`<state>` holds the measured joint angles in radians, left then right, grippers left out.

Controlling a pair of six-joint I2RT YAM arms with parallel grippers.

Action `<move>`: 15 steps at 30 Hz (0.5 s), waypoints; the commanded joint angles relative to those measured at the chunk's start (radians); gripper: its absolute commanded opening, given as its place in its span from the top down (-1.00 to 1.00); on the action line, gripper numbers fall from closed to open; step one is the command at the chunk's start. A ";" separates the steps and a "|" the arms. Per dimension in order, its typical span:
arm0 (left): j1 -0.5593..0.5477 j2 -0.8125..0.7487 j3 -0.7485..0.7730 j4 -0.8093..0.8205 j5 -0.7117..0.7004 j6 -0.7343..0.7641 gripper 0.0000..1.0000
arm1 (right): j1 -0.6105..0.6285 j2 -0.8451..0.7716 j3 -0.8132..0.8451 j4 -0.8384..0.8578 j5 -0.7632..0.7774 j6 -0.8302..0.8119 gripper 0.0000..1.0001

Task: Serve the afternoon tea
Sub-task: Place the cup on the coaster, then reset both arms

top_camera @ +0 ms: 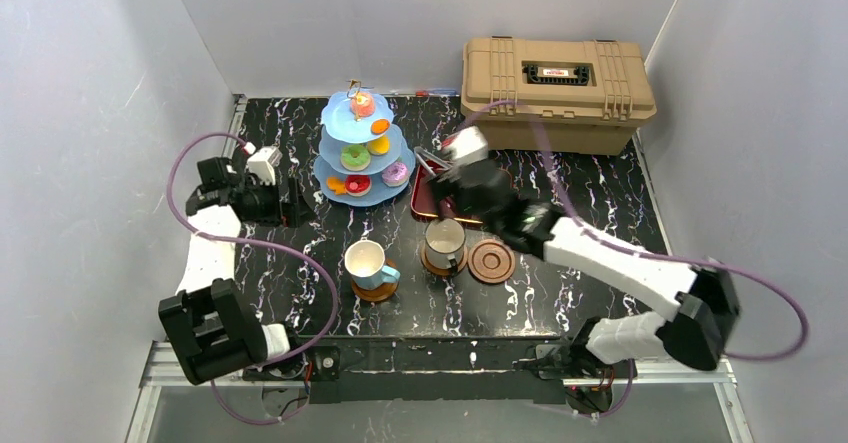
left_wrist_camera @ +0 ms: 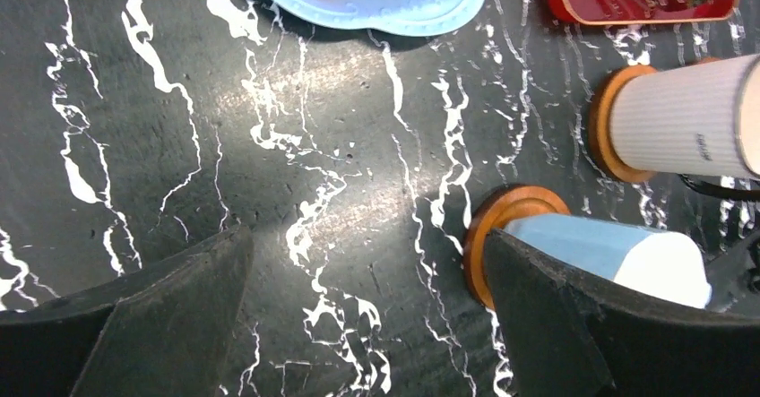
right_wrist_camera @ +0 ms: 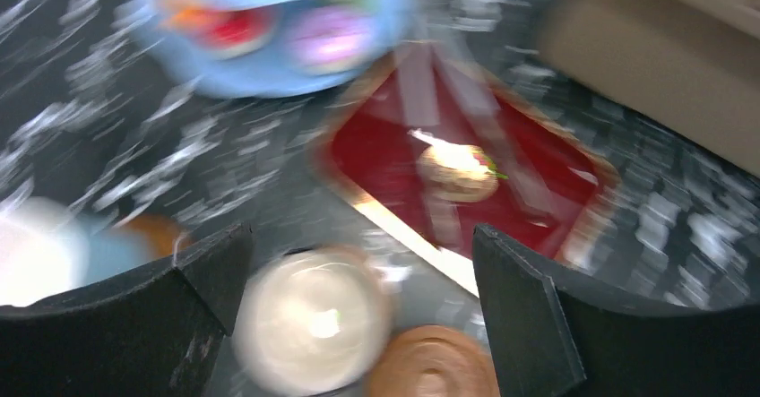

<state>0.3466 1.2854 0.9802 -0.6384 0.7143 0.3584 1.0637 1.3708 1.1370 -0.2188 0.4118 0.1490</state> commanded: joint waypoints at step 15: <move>-0.114 0.039 -0.593 1.321 -0.194 -0.438 -0.96 | -0.747 -0.314 -0.880 0.904 0.606 -0.017 -0.97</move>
<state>0.2539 1.2709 0.4477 0.3710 0.5640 -0.0261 0.4076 0.9993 0.2630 0.4240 0.9676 0.1566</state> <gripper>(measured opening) 0.981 0.983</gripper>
